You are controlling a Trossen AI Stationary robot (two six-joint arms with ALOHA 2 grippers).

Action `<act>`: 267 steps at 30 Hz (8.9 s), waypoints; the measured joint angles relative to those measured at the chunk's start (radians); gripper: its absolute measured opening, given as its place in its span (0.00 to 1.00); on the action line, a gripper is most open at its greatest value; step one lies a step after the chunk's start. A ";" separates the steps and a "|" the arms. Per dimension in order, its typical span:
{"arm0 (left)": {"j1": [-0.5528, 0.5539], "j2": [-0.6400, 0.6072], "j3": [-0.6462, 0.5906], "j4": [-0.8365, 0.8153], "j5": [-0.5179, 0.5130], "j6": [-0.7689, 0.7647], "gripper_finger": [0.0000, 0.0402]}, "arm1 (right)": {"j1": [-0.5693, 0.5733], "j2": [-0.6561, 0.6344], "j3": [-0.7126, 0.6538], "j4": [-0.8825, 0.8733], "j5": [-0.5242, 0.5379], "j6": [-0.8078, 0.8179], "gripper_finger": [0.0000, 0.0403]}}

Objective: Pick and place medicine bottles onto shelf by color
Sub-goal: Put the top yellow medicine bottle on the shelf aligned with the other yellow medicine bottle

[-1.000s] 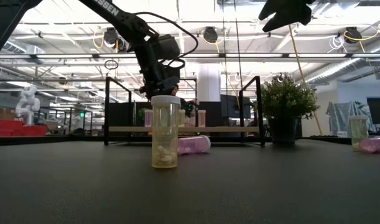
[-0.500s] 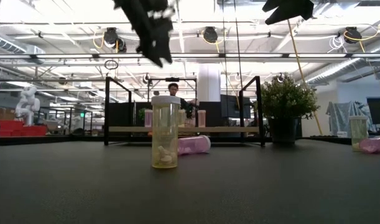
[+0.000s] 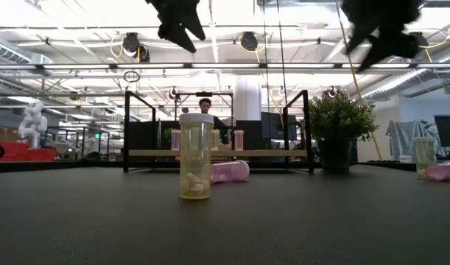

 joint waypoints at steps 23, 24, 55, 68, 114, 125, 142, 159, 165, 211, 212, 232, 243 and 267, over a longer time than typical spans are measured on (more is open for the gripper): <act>-0.166 0.010 -0.055 0.011 -0.012 -0.151 0.85 | 0.440 0.005 -0.328 -0.197 -0.023 0.342 0.49; -0.169 0.010 -0.055 0.032 -0.022 -0.184 0.85 | 0.439 0.005 -0.341 -0.186 0.022 0.353 0.49; -0.267 0.010 -0.055 0.104 -0.121 -0.332 0.85 | 0.387 0.002 -0.604 0.119 0.366 0.288 0.23; -0.281 0.011 -0.055 0.273 -0.099 -0.318 0.85 | 0.258 0.001 -0.564 0.524 0.354 -0.178 0.23; -0.391 0.384 -0.055 0.696 0.122 -0.077 0.52 | -0.120 0.183 -0.176 0.724 -0.287 -1.002 0.24; -0.391 0.394 -0.055 0.700 0.117 -0.106 0.47 | -0.121 0.183 -0.176 0.724 -0.287 -1.011 0.25; -0.392 0.402 -0.055 0.704 0.104 -0.121 0.32 | -0.121 0.183 -0.178 0.722 -0.283 -1.027 0.25; -0.296 0.258 -0.055 0.689 -0.070 -0.155 0.31 | -0.147 -0.114 -0.177 0.547 0.092 -0.968 0.56; -0.187 0.113 -0.054 0.675 -0.182 -0.078 0.32 | -0.148 -0.293 -0.177 0.541 0.168 -0.989 0.59; 0.094 0.088 -0.598 1.774 0.534 -0.381 0.33 | -0.278 -0.095 -0.231 1.199 0.146 -0.962 0.57; 0.087 0.088 -0.598 1.799 0.540 -0.404 0.33 | -0.293 -0.086 -0.231 1.246 0.121 -0.967 0.57; -0.111 0.088 -0.598 2.006 0.280 -0.409 0.33 | -0.501 -0.006 -0.231 1.473 -0.471 -0.776 0.57; -0.185 0.088 -0.598 1.979 0.150 -0.328 0.33 | -0.501 -0.006 -0.231 1.478 -0.524 -0.763 0.57; -0.186 0.088 -0.598 1.982 0.120 -0.322 0.33 | -0.501 0.096 -0.231 1.635 -0.514 -0.770 0.37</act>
